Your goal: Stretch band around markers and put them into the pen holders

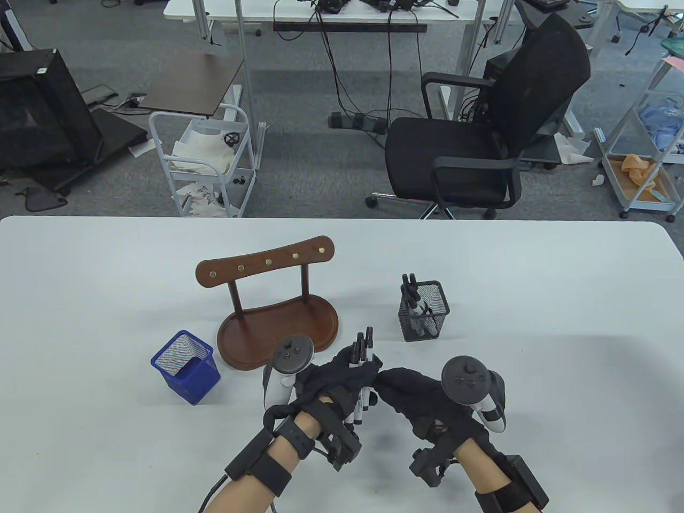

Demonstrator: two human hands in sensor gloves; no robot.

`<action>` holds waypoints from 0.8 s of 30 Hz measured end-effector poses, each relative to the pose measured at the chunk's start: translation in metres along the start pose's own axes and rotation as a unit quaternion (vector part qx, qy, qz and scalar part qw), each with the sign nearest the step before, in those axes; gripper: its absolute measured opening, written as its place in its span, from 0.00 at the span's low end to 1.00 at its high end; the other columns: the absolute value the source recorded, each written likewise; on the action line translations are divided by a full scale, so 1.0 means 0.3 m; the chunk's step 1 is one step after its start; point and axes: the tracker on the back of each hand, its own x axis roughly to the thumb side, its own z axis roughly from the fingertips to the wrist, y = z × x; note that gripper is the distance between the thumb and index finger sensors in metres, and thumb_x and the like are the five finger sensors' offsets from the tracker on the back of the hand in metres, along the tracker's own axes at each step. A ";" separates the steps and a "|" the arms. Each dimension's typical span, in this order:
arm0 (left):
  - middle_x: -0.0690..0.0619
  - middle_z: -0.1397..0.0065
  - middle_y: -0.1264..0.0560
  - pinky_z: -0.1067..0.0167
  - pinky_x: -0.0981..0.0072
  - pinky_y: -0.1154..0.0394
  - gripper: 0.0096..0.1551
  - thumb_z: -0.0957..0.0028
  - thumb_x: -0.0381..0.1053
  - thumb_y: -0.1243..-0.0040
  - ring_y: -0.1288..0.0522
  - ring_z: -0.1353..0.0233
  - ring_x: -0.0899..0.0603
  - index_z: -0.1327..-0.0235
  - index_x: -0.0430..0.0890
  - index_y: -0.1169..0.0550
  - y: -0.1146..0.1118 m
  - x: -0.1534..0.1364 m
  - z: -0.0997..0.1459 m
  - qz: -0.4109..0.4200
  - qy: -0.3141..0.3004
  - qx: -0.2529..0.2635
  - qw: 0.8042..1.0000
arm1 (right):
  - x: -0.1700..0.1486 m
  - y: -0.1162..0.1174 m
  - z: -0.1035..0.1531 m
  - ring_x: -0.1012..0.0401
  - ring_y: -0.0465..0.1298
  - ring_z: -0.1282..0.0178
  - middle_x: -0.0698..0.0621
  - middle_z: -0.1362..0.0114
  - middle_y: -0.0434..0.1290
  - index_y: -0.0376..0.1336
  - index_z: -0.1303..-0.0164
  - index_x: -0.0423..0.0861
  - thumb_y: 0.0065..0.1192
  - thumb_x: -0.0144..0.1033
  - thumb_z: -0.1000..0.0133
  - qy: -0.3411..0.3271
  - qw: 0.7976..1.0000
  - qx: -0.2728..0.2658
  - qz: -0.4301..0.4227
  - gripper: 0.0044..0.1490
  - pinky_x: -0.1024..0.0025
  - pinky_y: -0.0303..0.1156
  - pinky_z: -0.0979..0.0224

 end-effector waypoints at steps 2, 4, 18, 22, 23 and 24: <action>0.38 0.18 0.33 0.32 0.38 0.21 0.28 0.35 0.53 0.44 0.24 0.24 0.30 0.30 0.44 0.38 -0.002 0.006 0.004 -0.012 -0.011 0.014 1.000 | -0.008 -0.008 -0.001 0.59 0.82 0.47 0.60 0.38 0.81 0.71 0.39 0.57 0.74 0.39 0.47 -0.008 0.999 0.007 -0.036 0.25 0.47 0.73 0.28; 0.41 0.20 0.30 0.31 0.39 0.21 0.27 0.35 0.53 0.44 0.23 0.24 0.32 0.30 0.46 0.39 0.001 0.013 0.006 -0.035 -0.023 0.024 0.999 | -0.011 -0.015 0.002 0.59 0.82 0.43 0.61 0.35 0.81 0.73 0.41 0.58 0.78 0.35 0.47 -0.023 0.997 0.005 -0.072 0.24 0.47 0.73 0.26; 0.51 0.31 0.25 0.33 0.45 0.20 0.27 0.35 0.53 0.43 0.18 0.35 0.44 0.31 0.48 0.40 0.091 0.069 0.058 -0.172 -0.066 0.099 0.978 | -0.011 -0.055 0.030 0.56 0.82 0.34 0.65 0.32 0.82 0.75 0.44 0.62 0.80 0.35 0.48 -0.046 0.992 -0.031 -0.111 0.22 0.47 0.74 0.26; 0.51 0.31 0.26 0.31 0.44 0.22 0.27 0.35 0.53 0.43 0.19 0.34 0.43 0.31 0.48 0.40 0.094 0.082 0.084 -0.215 -0.081 0.102 0.968 | -0.007 -0.044 0.030 0.55 0.81 0.33 0.64 0.31 0.81 0.75 0.43 0.61 0.80 0.34 0.48 -0.045 0.996 -0.026 -0.078 0.23 0.47 0.73 0.26; 0.51 0.31 0.26 0.31 0.44 0.22 0.27 0.35 0.53 0.43 0.19 0.34 0.44 0.31 0.48 0.41 0.096 0.086 0.091 -0.224 -0.087 0.101 0.965 | -0.006 -0.042 0.030 0.55 0.81 0.33 0.64 0.30 0.81 0.75 0.42 0.61 0.80 0.34 0.48 -0.046 0.996 -0.025 -0.071 0.23 0.47 0.73 0.26; 0.51 0.30 0.26 0.31 0.44 0.22 0.27 0.35 0.53 0.43 0.20 0.34 0.44 0.31 0.49 0.41 0.099 0.089 0.097 -0.227 -0.087 0.104 0.964 | -0.005 -0.041 0.029 0.55 0.81 0.33 0.63 0.30 0.81 0.75 0.42 0.61 0.80 0.34 0.48 -0.045 0.996 -0.024 -0.066 0.23 0.47 0.73 0.26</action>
